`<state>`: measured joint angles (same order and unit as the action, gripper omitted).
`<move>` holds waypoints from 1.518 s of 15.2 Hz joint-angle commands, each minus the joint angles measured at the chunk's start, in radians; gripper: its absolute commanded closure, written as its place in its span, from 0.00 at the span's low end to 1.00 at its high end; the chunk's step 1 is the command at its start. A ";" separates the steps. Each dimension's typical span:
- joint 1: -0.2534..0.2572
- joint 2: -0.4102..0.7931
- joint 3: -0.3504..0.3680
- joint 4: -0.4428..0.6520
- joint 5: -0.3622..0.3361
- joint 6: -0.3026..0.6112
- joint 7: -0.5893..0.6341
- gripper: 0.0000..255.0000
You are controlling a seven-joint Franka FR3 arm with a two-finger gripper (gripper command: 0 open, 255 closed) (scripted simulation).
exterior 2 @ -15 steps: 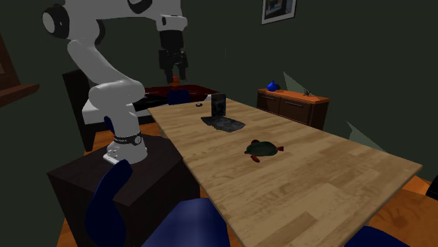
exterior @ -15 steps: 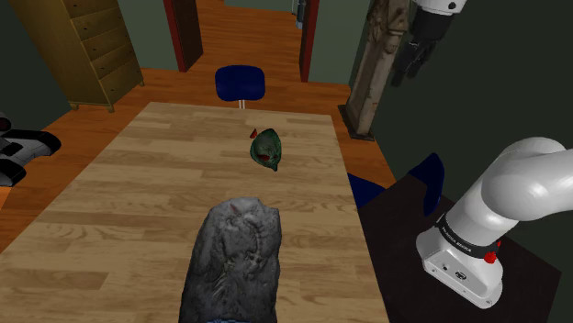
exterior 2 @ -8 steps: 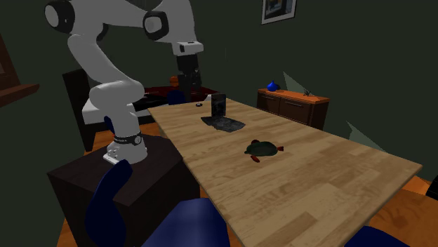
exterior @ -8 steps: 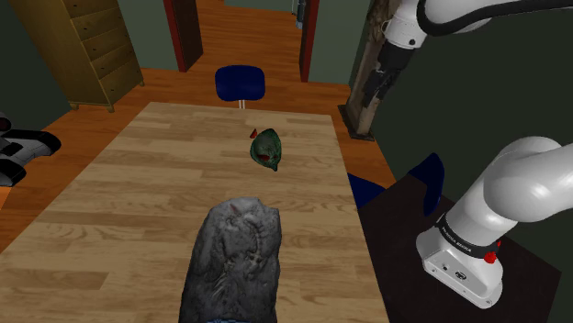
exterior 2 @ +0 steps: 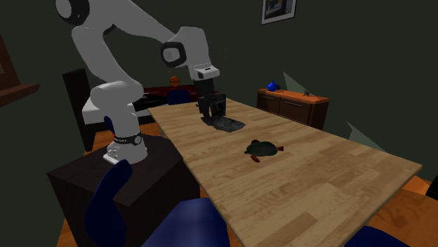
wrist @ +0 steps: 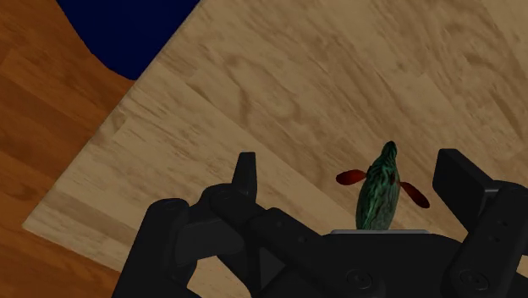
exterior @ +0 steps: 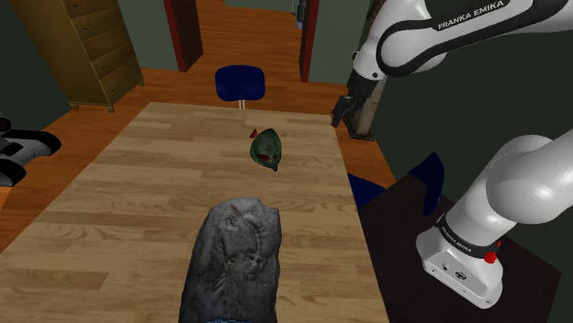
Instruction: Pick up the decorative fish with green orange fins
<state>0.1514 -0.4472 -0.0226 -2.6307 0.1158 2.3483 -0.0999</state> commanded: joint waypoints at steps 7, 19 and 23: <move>0.097 0.313 0.003 0.067 0.159 0.309 -0.083 0.00; 0.127 0.749 0.121 0.331 0.502 0.567 -0.339 0.00; 0.101 0.802 0.155 0.342 0.547 0.609 -0.388 0.00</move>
<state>0.2610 0.3414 0.1233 -2.2919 0.6505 2.9468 -0.4737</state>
